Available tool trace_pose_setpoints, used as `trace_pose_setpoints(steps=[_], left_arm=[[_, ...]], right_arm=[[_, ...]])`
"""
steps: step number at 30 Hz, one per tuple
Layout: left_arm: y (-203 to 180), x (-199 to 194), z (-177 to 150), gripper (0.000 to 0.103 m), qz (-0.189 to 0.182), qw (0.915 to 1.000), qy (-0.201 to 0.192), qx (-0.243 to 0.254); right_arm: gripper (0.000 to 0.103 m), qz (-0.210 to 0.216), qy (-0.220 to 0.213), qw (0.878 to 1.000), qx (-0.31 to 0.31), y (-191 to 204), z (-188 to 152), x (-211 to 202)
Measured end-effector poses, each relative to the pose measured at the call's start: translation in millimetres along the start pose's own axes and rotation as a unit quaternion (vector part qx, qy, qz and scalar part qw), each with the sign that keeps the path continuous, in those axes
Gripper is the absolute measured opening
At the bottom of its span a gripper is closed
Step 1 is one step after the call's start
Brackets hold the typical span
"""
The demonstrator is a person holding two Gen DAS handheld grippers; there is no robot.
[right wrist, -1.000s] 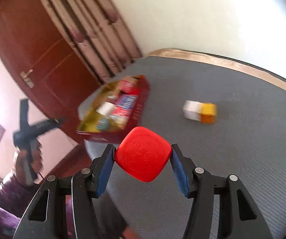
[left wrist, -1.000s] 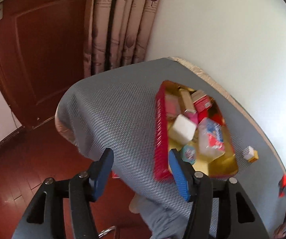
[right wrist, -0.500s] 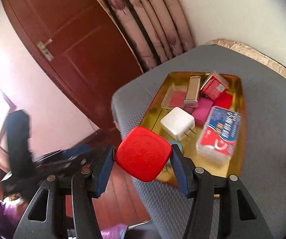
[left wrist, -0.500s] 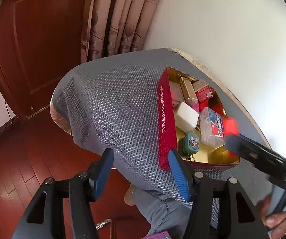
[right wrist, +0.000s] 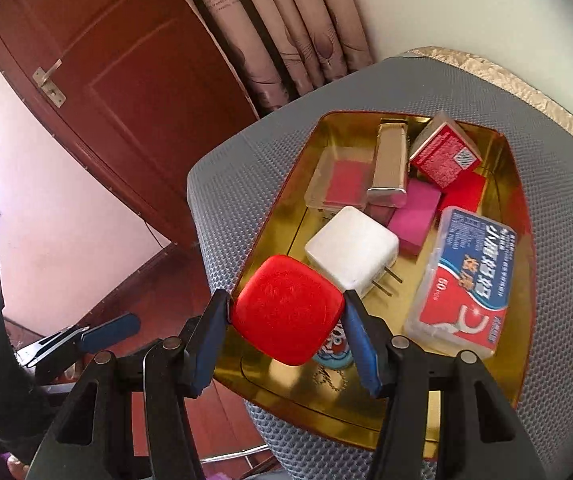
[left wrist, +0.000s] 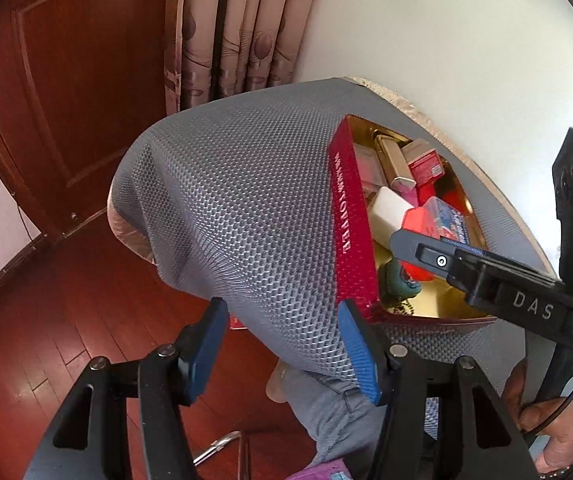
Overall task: Organize rigid objects
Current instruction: 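Lower the red rounded box into the tin and open the right tool, then grasp the white cube with the left tool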
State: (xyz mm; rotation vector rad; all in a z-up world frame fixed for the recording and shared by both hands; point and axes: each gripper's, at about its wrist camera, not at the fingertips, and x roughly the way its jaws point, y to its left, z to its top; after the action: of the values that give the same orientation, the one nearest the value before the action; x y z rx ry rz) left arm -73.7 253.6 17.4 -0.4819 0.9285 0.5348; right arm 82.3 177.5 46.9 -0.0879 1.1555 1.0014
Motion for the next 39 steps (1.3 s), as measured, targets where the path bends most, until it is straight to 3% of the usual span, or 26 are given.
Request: trace_pose_setpoints(steps=[15, 20, 25, 33, 39], left_arm=[[-0.6, 9.0, 1.4, 0.059, 0.014, 0.9996, 0.019, 0.014], [-1.4, 7.6, 0.4, 0.059, 0.016, 0.9996, 0.016, 0.018], [-2.0, 8.3, -0.5, 0.059, 0.016, 0.9995, 0.019, 0.018], [-5.1, 5.2, -1.3, 0.059, 0.021, 0.9994, 0.015, 0.022], [-10.6, -6.0, -1.4, 0.059, 0.035, 0.9987, -0.009, 0.037]], right_arm=[[0.056, 0.021, -0.004, 1.0, 0.02, -0.7, -0.2, 9.3], [0.056, 0.037, -0.043, 0.998, 0.035, -6.2, 1.5, -8.0], [0.057, 0.049, -0.103, 0.993, 0.04, -12.9, -4.7, -51.6], [0.073, -0.019, -0.145, 0.987, 0.068, -53.1, -62.9, -109.9], [0.076, -0.153, -0.139, 0.967, 0.147, -134.3, -142.5, -144.6]])
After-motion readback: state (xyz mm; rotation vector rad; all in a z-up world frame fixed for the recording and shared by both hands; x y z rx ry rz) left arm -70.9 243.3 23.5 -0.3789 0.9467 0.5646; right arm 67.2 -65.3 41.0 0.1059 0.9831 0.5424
